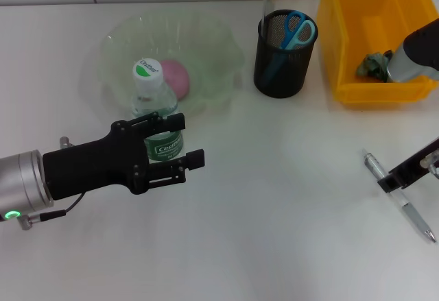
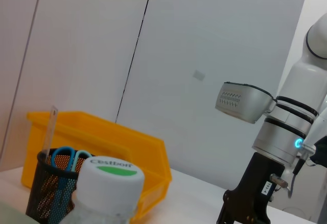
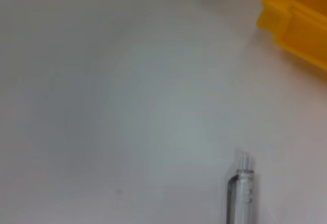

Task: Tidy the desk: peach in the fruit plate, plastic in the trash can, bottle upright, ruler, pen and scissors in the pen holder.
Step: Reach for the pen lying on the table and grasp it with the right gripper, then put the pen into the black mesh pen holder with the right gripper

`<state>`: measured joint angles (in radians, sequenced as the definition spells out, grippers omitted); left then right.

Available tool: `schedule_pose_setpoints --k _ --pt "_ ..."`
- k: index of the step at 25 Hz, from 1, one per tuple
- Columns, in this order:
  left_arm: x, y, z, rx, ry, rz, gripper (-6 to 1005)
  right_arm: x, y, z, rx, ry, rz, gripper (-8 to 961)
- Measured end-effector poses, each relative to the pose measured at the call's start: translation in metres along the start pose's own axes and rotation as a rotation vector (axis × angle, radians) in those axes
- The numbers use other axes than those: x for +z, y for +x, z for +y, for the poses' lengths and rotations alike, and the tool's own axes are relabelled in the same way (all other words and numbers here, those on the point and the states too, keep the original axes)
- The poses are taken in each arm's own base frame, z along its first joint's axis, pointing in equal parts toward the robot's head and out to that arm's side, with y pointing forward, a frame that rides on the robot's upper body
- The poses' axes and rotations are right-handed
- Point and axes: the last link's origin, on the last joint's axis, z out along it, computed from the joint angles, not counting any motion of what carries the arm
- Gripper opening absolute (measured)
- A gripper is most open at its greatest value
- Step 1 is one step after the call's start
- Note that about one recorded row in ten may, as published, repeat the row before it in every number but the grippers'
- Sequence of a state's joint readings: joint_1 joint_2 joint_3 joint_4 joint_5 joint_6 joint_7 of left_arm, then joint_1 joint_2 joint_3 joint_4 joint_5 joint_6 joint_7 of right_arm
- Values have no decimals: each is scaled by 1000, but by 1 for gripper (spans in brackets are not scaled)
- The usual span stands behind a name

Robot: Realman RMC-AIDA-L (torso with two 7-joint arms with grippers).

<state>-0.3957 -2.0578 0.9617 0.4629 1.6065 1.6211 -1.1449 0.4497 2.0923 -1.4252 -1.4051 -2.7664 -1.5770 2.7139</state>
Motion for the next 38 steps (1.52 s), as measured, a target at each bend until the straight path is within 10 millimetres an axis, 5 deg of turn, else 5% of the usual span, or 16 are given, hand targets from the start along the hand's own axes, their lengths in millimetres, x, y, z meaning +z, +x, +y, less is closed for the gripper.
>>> schedule_pose_setpoints --k 9,17,24,28,33,38 --pt "1 -2 1 -6 -5 -2 798 8 3 2 -16 -37 3 393" --pt "2 -2 3 -8 -12 -2 798 10 4 2 -30 -34 1 197" --pt "0 -3 4 -13 -10 4 798 -3 1 1 -45 -62 -84 119" --pt "0 -3 5 -14 -12 11 798 -29 -1 -12 -21 -165 -283 118" --pt "-1 -2 5 -11 -10 15 798 -64 0 -41 15 -315 -758 121" --pt "0 -1 4 0 -9 14 798 -55 -9 -68 59 -321 -1178 124"
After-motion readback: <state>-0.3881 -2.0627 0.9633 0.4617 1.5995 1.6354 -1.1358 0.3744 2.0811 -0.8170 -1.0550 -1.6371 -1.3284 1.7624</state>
